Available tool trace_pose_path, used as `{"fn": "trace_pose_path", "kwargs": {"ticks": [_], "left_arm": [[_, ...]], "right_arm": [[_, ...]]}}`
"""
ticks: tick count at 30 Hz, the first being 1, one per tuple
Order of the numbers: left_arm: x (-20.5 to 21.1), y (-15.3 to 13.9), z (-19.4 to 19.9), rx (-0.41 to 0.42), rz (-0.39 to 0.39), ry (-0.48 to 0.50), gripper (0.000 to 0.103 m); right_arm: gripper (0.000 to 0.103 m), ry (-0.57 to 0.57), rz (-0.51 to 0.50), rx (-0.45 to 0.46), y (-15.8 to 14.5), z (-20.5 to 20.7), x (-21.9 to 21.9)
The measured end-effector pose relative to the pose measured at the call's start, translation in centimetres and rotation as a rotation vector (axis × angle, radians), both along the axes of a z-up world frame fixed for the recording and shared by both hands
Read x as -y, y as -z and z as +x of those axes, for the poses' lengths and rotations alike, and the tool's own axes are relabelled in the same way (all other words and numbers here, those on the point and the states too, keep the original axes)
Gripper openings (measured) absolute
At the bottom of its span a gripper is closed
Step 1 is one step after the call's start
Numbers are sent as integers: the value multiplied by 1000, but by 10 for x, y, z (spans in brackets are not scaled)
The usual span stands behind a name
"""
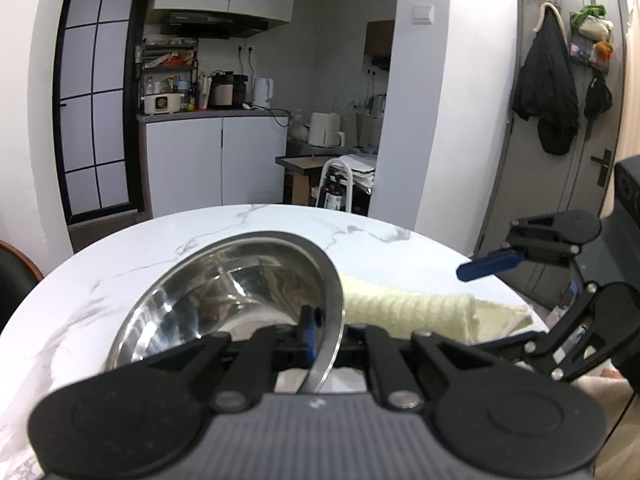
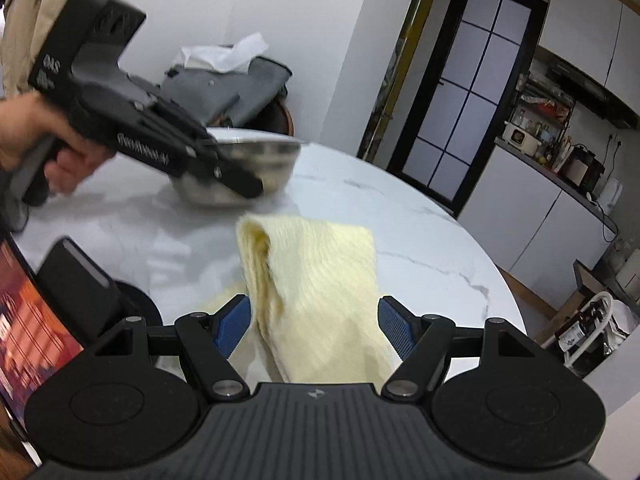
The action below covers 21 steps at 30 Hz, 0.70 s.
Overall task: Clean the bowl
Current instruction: 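Lower the towel onto the table and open the right gripper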
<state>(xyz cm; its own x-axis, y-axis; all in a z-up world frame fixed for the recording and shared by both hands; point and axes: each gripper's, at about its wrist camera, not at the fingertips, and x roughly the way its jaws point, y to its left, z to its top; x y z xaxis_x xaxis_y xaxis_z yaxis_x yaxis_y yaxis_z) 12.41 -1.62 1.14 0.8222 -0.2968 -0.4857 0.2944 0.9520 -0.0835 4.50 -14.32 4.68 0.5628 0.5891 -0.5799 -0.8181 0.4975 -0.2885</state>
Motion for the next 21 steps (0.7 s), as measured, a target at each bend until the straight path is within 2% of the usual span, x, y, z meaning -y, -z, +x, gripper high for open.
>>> {"fn": "trace_pose_path", "kwargs": {"ticks": [6, 10, 17, 21], "left_arm": [[3, -3, 0, 15, -3, -15, 5], [6, 0, 2, 7, 7, -5, 6], [9, 2, 4, 2, 14, 9, 6], [13, 2, 4, 1, 18, 26, 6]], "right_arm": [[74, 2, -69, 16, 5, 1, 2], [74, 7, -62, 0, 4, 3, 8], [74, -50, -75, -43, 12, 6, 3], [74, -35, -69, -1, 18, 9, -4]]}}
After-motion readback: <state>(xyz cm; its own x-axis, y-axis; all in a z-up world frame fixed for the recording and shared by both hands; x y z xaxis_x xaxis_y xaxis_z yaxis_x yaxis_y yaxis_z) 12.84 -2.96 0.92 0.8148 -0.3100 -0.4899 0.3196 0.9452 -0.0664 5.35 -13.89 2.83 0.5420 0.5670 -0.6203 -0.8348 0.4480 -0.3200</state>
